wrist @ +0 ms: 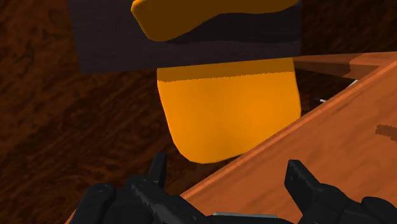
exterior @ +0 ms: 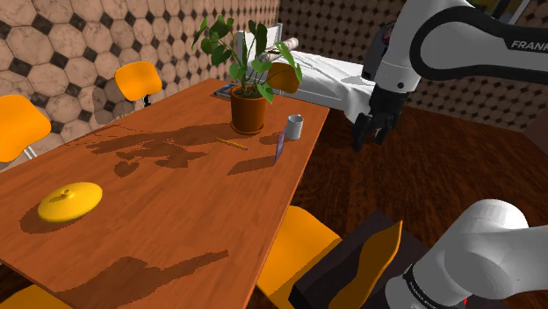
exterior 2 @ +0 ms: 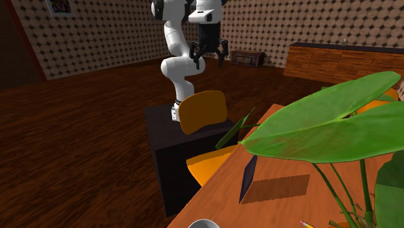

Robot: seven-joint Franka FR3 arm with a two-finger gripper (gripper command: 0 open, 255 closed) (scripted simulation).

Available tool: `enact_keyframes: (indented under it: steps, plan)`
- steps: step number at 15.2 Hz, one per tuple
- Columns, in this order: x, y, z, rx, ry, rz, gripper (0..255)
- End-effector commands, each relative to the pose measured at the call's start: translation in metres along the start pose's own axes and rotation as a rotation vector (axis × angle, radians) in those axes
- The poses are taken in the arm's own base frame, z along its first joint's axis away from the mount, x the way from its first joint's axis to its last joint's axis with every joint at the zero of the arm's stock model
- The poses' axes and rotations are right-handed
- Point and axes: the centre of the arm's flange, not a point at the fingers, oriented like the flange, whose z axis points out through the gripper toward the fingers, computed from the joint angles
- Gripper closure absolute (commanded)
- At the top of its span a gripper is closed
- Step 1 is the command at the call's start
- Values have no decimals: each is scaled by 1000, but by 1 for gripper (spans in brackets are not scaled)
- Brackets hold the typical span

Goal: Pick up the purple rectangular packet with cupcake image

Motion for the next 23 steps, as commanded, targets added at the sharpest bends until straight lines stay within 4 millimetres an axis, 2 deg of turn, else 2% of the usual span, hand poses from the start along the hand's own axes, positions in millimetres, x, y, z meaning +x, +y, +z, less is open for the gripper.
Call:
enact_keyframes:
  steps: [1, 7, 12, 17, 23]
  plan:
    - [0, 0, 0, 0, 0, 0, 0]
    - [70, -29, 25, 10, -13, 183, 0]
    - [132, -43, 47, 19, -24, 336, 0]
    - [195, -48, 69, 28, -34, 488, 0]
    - [270, -41, 96, 38, -47, 671, 0]
